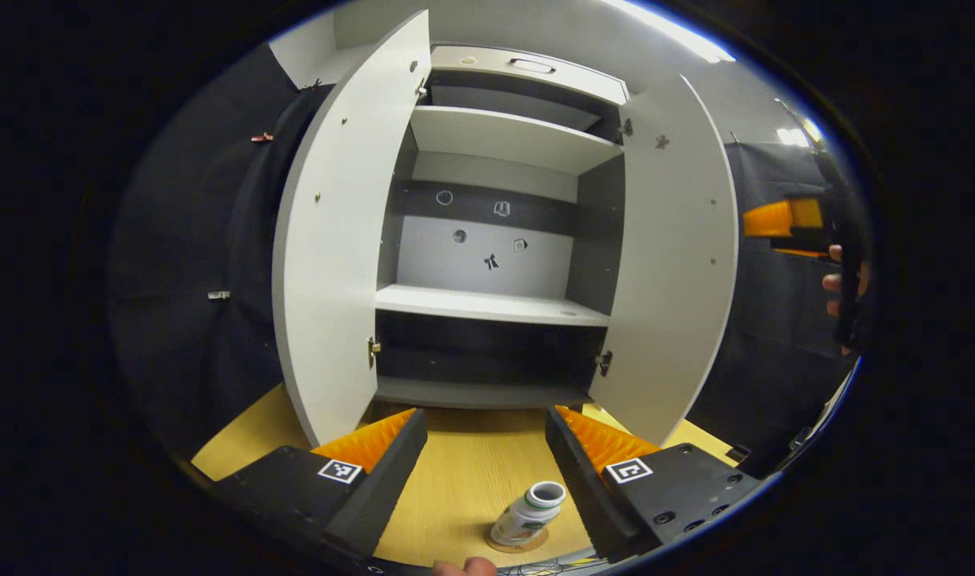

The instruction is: Grasp the bottle in the cabinet with the left hand and place it on the coaster, then close the right door with the right hand and the left door with the left hand.

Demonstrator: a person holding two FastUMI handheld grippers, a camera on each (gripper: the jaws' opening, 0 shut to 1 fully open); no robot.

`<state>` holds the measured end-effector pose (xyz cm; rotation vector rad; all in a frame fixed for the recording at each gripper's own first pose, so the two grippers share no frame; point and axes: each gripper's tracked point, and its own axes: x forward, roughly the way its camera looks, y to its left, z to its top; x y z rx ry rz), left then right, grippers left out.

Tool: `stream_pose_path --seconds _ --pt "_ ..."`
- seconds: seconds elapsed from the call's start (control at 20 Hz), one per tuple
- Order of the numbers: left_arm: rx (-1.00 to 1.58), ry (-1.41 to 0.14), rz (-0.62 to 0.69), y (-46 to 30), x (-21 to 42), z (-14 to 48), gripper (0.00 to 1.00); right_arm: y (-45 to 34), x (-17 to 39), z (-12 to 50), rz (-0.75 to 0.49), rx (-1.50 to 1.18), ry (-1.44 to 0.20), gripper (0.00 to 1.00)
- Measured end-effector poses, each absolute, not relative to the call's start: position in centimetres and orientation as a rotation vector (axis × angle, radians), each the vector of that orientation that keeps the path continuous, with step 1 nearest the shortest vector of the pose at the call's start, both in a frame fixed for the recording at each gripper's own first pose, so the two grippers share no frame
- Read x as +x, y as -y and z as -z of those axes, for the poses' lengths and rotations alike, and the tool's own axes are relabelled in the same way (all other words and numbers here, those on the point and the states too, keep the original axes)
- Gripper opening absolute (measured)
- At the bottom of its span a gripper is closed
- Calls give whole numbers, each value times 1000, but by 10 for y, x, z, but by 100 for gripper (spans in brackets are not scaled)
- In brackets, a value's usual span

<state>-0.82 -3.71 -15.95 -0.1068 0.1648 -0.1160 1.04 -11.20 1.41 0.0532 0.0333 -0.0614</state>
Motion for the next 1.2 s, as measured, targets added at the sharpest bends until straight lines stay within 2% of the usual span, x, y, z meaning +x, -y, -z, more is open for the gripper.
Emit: stream_pose_path --seconds 0.2,0.45,0.95,1.2 --pt "-143 -158 59 23 5 124 95 151 24 -9 104 64 -62 98" --pt "-98 -136 -8 13 16 93 95 175 49 -12 85 97 -75 98" --pt "-106 -129 -88 7 29 72 95 156 72 8 -57 156 -127 97" --pt "-96 -122 -139 -9 27 68 95 94 76 9 -197 167 -137 97"
